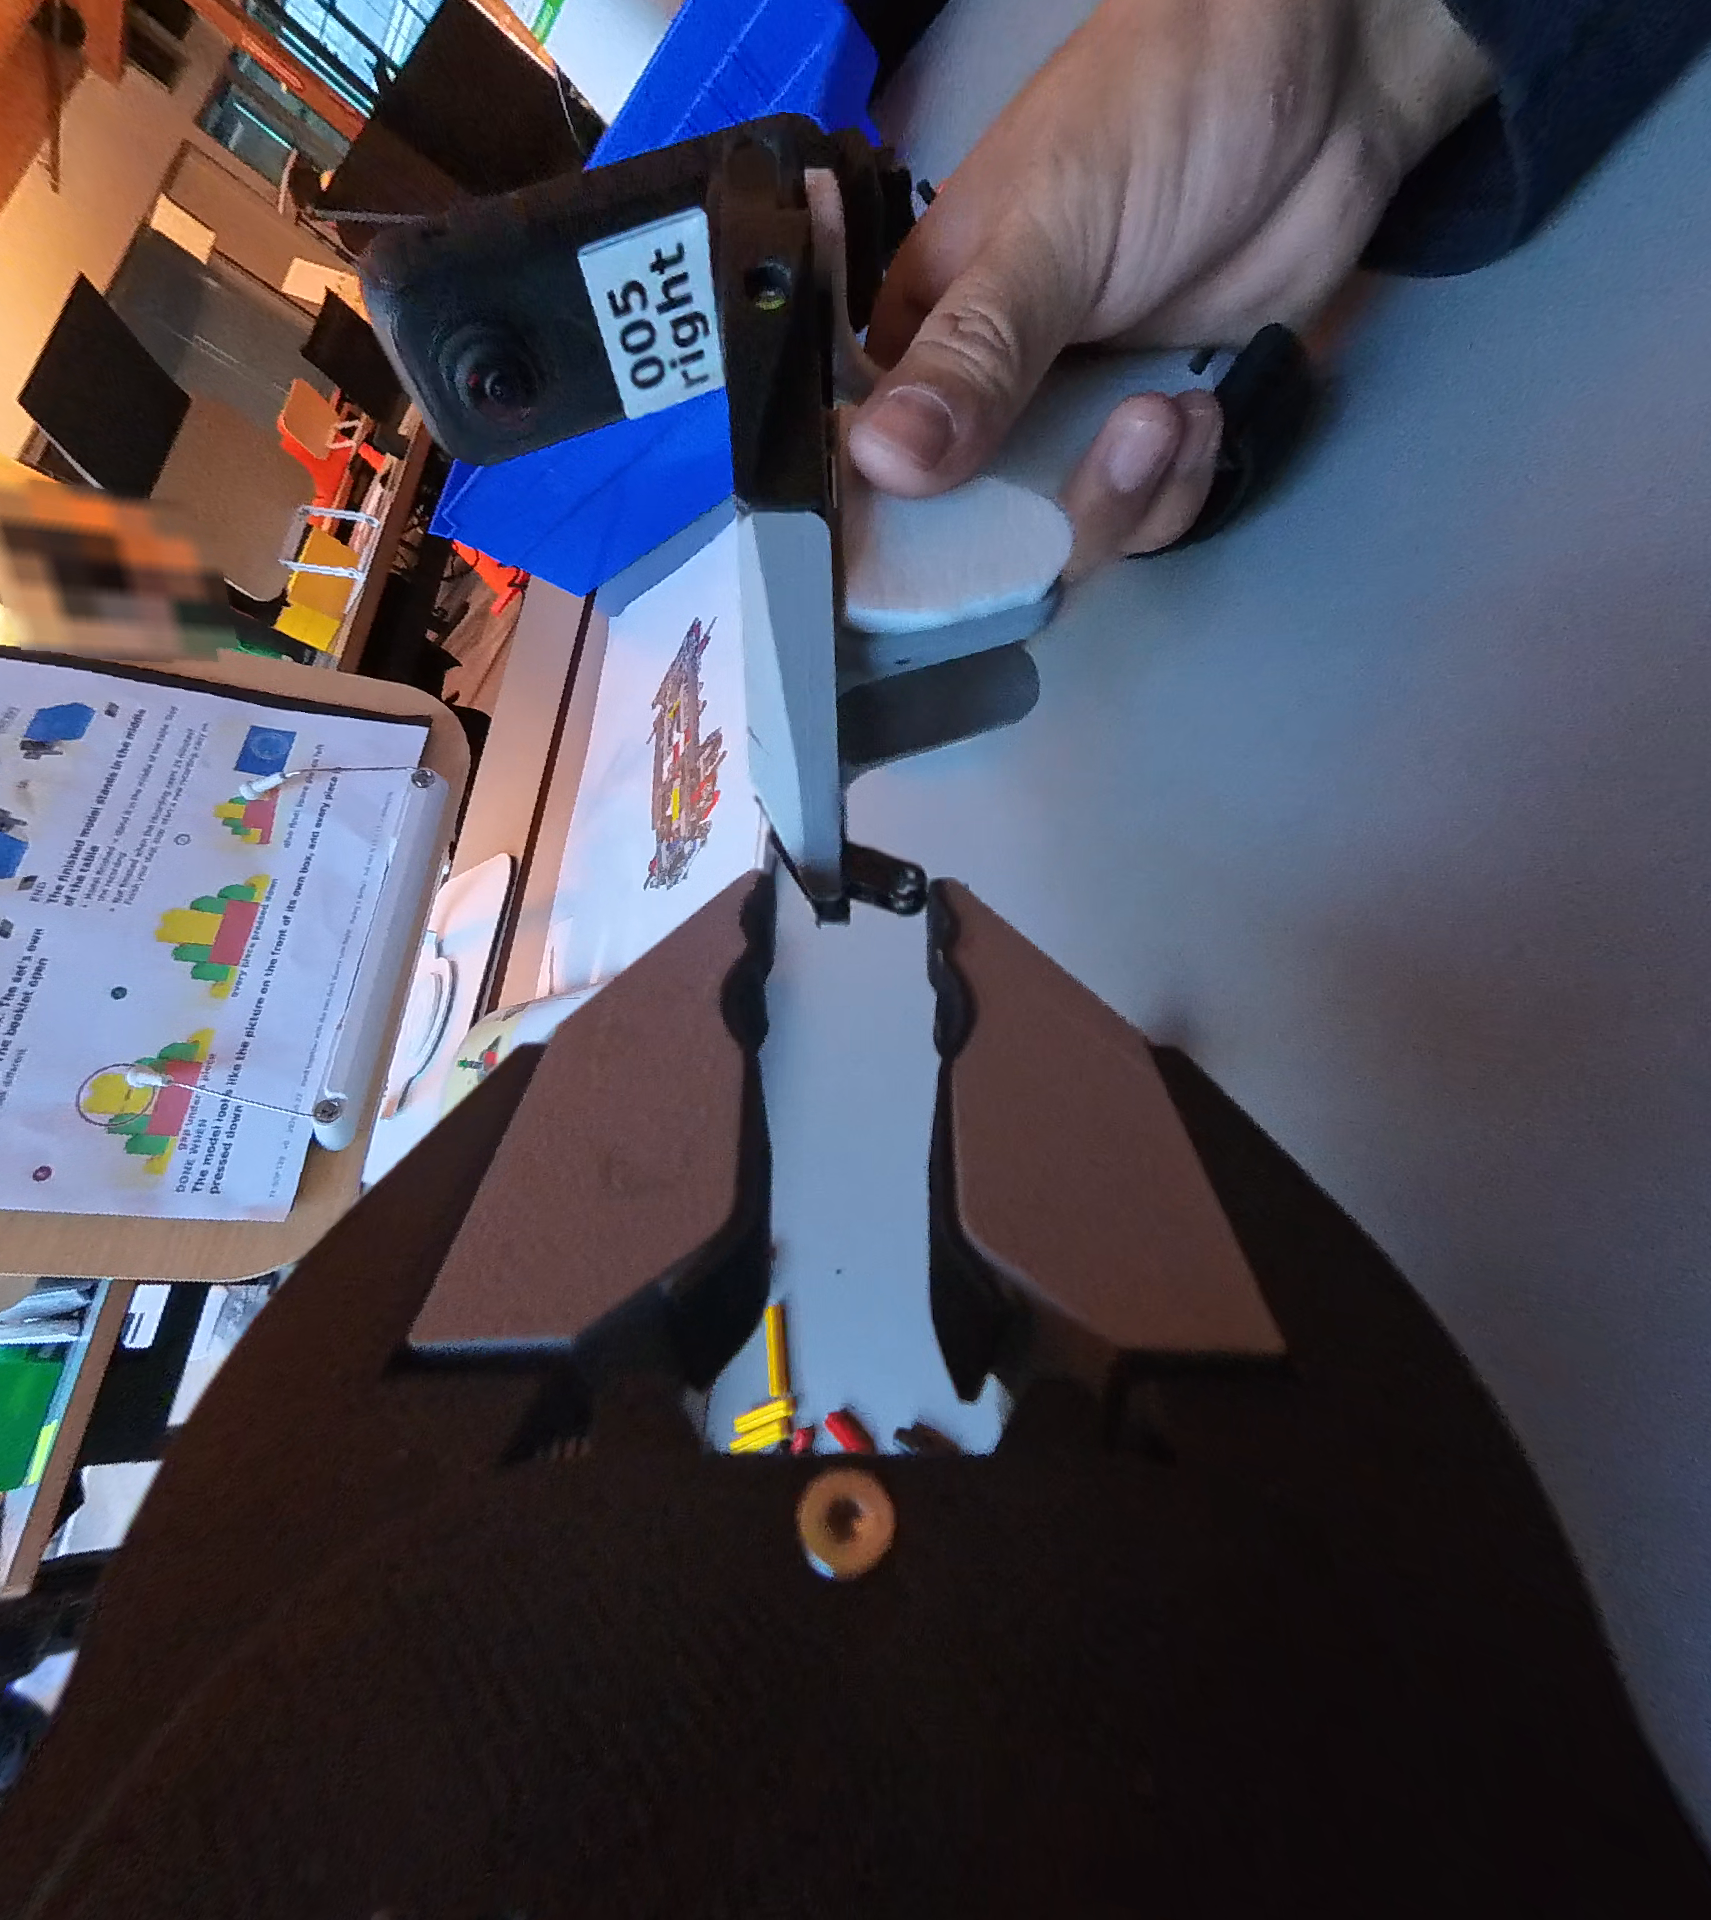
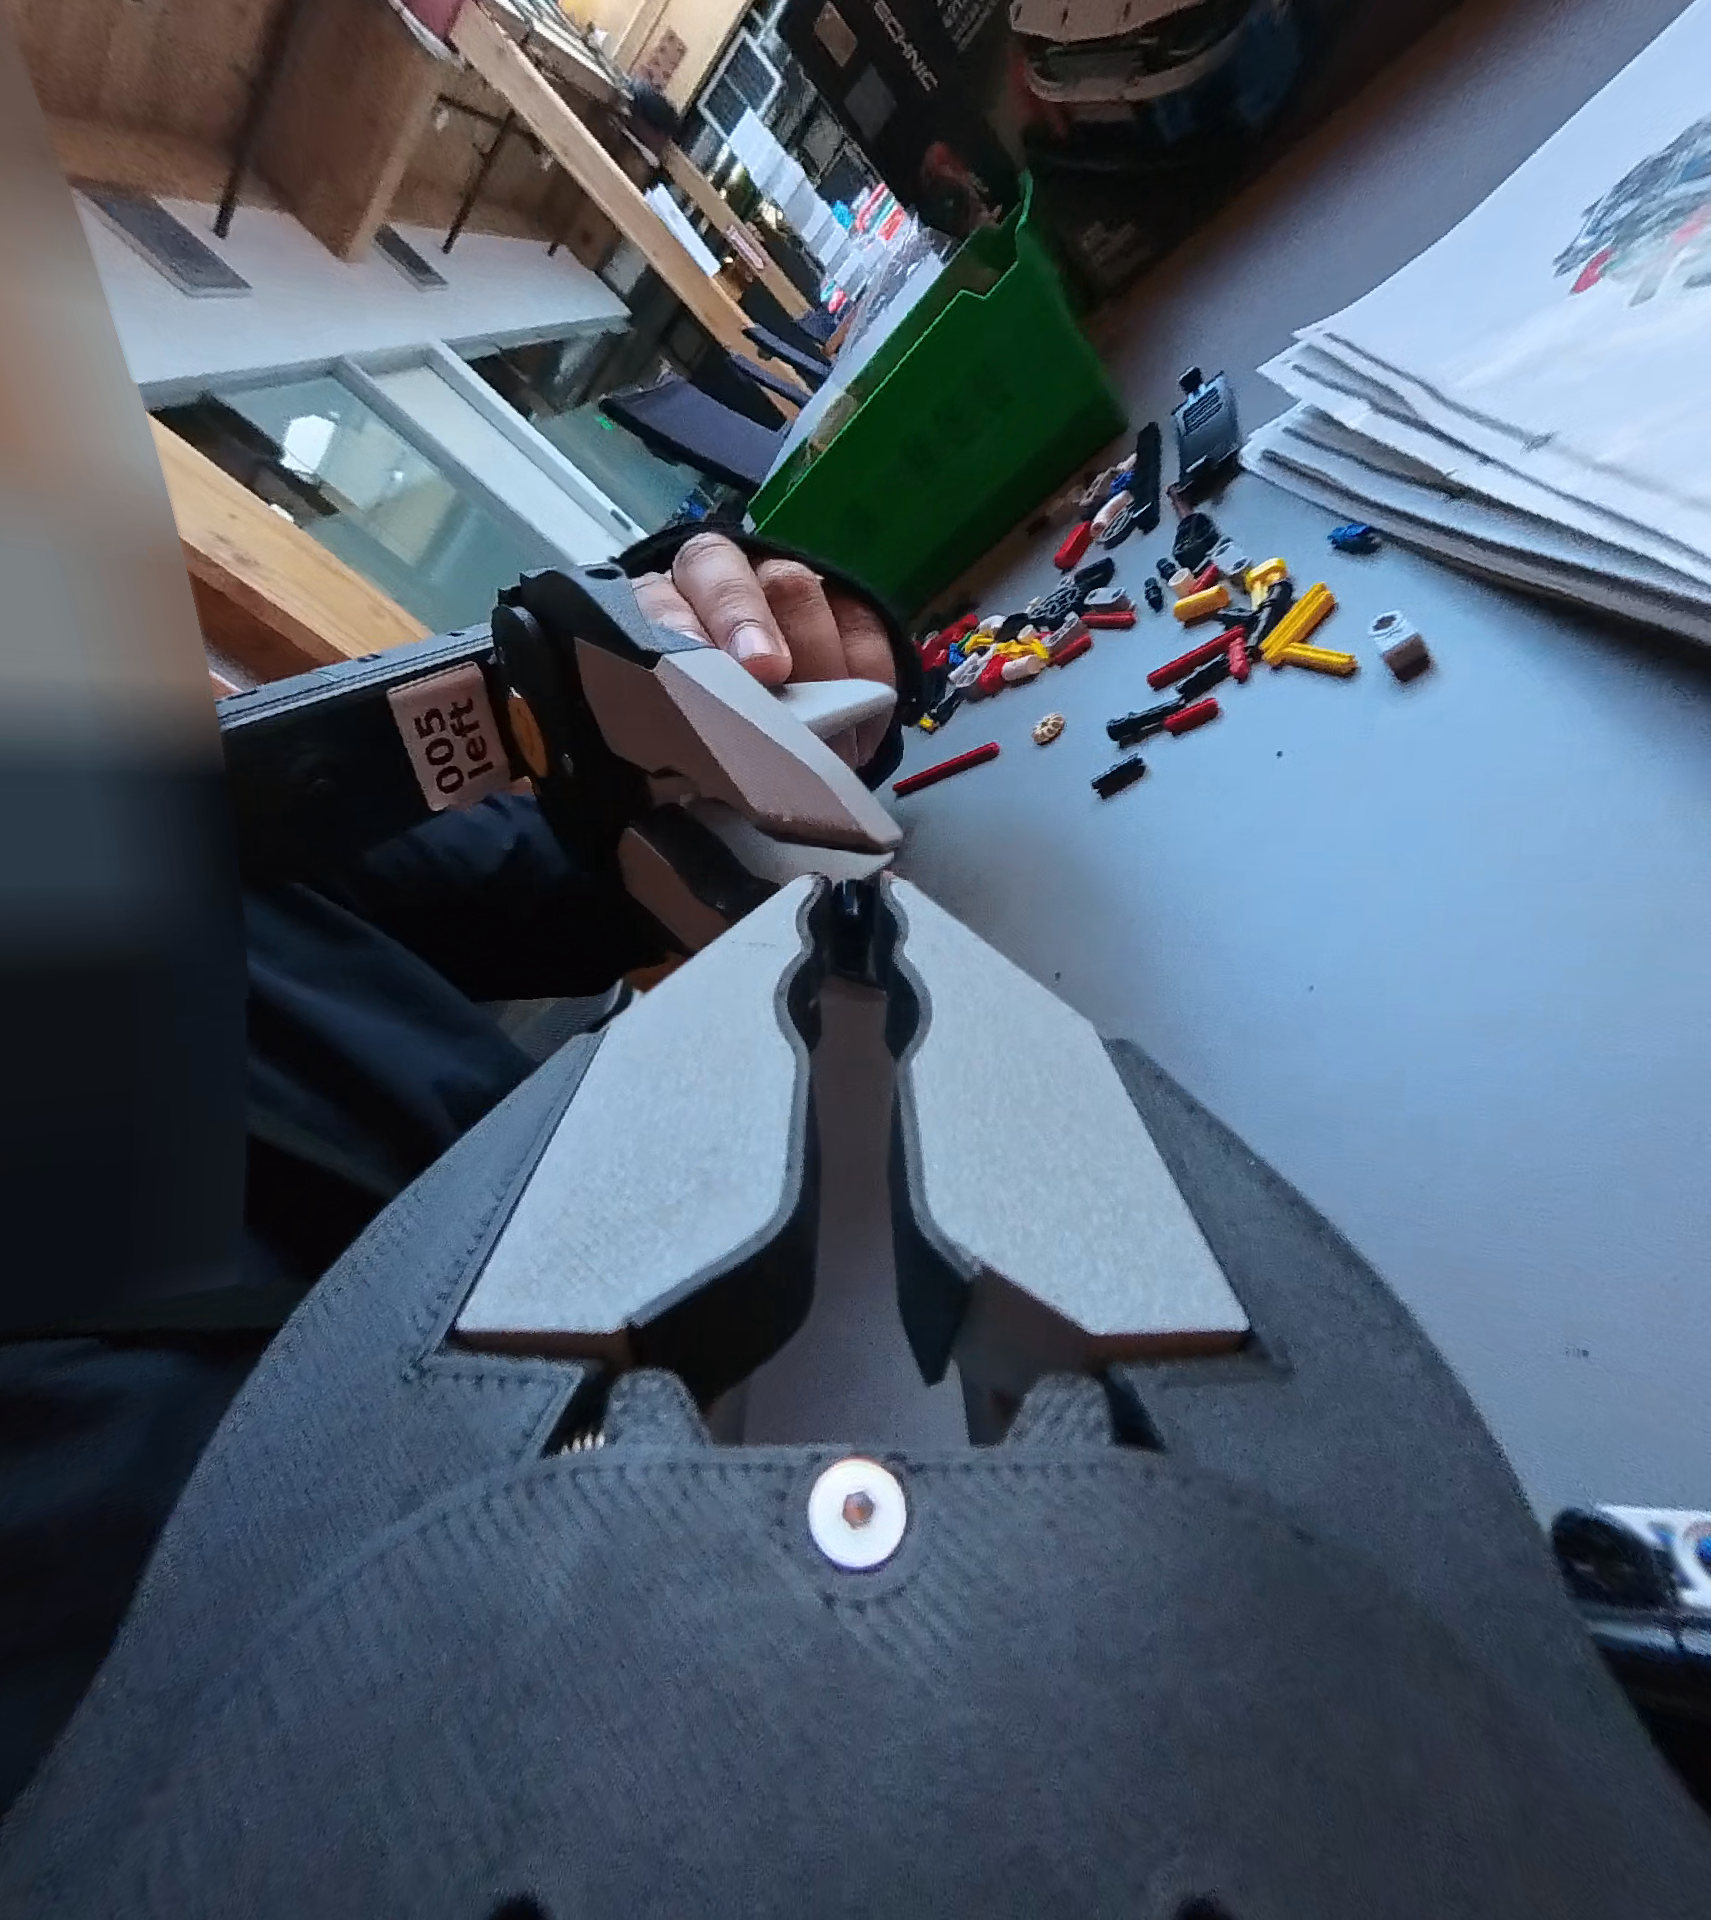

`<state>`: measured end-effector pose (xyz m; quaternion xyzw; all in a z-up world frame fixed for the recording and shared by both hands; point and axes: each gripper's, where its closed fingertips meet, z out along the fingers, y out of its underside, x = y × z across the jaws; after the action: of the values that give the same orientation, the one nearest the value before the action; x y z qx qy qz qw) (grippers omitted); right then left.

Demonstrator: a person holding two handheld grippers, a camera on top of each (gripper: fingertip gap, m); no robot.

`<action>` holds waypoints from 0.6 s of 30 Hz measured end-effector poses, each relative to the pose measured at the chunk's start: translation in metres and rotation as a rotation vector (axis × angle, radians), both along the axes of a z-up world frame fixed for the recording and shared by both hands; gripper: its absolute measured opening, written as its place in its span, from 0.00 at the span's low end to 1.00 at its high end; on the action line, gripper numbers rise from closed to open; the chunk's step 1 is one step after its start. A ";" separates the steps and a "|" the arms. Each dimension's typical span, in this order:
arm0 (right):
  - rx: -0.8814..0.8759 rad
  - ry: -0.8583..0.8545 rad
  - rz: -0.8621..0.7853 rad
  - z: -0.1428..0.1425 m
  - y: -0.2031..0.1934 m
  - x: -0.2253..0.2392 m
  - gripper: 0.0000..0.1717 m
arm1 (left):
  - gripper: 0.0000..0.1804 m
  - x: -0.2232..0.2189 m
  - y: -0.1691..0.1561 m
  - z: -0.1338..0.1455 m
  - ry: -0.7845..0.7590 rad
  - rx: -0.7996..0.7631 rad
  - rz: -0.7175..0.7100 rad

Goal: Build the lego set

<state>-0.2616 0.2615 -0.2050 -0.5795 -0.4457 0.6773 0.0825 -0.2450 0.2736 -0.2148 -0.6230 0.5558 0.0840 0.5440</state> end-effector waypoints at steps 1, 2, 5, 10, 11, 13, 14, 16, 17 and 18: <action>-0.003 -0.002 0.008 0.000 -0.002 0.000 0.02 | 0.15 0.001 -0.001 -0.001 0.000 -0.007 -0.003; -0.009 -0.003 0.021 -0.001 -0.004 -0.001 0.02 | 0.15 0.002 -0.001 -0.003 0.003 -0.013 -0.006; -0.034 -0.008 0.042 -0.002 -0.009 -0.001 0.02 | 0.15 0.002 -0.002 -0.006 0.018 -0.017 -0.007; -0.068 0.002 0.039 0.000 -0.007 -0.001 0.02 | 0.15 0.003 0.000 -0.004 -0.017 -0.019 0.013; -0.076 0.005 0.030 0.001 -0.006 -0.002 0.02 | 0.15 0.003 0.002 -0.004 -0.021 -0.015 0.027; -0.090 0.008 0.014 0.002 -0.003 -0.003 0.02 | 0.14 0.001 0.006 -0.003 -0.019 0.000 0.059; -0.095 0.006 0.009 0.001 -0.002 -0.003 0.02 | 0.13 0.001 0.007 -0.004 -0.012 0.010 0.072; -0.099 0.000 -0.002 0.000 0.000 -0.004 0.02 | 0.13 -0.001 0.009 -0.005 0.009 0.025 0.088; -0.102 -0.002 -0.006 -0.001 0.001 -0.005 0.02 | 0.13 -0.001 0.010 -0.005 0.019 0.033 0.094; -0.106 -0.001 -0.009 -0.001 0.001 -0.005 0.02 | 0.13 -0.002 0.010 -0.005 0.021 0.039 0.101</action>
<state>-0.2666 0.2627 -0.2060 -0.5857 -0.4064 0.6992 0.0545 -0.2469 0.2839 -0.2200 -0.6387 0.5276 0.1285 0.5451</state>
